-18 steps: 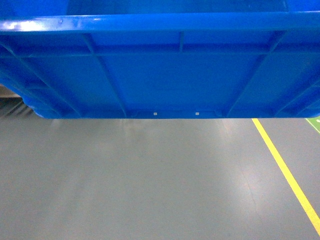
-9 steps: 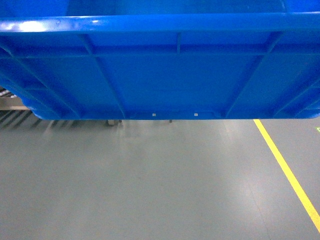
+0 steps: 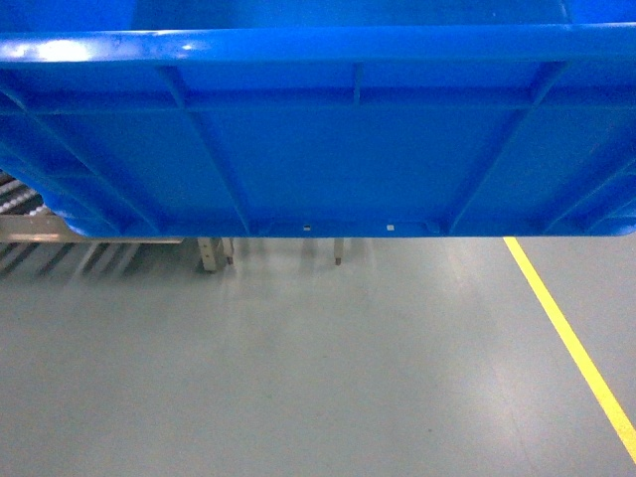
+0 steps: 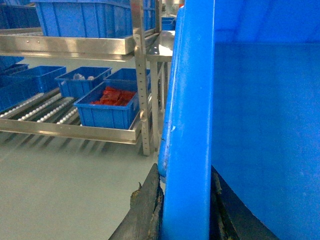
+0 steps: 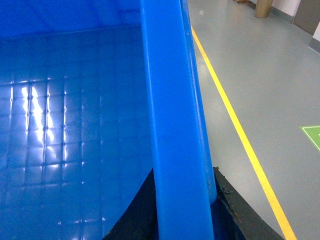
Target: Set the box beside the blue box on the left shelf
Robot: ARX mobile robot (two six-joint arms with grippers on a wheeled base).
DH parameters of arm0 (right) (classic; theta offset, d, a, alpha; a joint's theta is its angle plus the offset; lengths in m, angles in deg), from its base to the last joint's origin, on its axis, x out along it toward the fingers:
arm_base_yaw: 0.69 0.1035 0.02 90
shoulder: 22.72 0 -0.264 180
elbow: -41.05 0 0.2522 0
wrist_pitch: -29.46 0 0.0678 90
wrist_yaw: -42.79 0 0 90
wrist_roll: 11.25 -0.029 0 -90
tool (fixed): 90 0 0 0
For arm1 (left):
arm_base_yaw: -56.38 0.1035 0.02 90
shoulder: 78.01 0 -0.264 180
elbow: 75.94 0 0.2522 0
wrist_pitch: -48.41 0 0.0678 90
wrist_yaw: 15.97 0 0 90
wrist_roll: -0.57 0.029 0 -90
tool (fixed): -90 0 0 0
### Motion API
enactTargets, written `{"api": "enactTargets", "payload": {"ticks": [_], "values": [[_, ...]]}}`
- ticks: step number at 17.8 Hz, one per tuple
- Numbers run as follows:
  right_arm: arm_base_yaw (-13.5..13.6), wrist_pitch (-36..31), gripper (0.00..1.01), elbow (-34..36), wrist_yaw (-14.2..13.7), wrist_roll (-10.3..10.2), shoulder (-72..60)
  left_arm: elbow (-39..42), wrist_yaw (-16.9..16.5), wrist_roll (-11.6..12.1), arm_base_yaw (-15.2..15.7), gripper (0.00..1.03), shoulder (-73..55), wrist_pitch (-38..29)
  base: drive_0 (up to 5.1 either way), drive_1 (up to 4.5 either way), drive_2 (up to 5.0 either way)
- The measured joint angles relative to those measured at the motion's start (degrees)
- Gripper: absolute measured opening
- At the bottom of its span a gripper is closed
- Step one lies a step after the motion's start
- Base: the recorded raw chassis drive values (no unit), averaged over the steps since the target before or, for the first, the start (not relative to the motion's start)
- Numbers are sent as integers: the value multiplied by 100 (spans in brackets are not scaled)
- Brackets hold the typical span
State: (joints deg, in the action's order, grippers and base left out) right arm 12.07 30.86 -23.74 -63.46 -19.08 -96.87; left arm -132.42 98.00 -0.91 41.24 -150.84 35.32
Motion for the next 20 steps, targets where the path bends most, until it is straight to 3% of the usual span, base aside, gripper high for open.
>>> {"api": "enactTargets", "payload": {"ticks": [20], "values": [[0, -11, 21, 0, -9, 2, -2, 0, 0, -4, 2, 15, 0, 9, 1, 417, -416]]}}
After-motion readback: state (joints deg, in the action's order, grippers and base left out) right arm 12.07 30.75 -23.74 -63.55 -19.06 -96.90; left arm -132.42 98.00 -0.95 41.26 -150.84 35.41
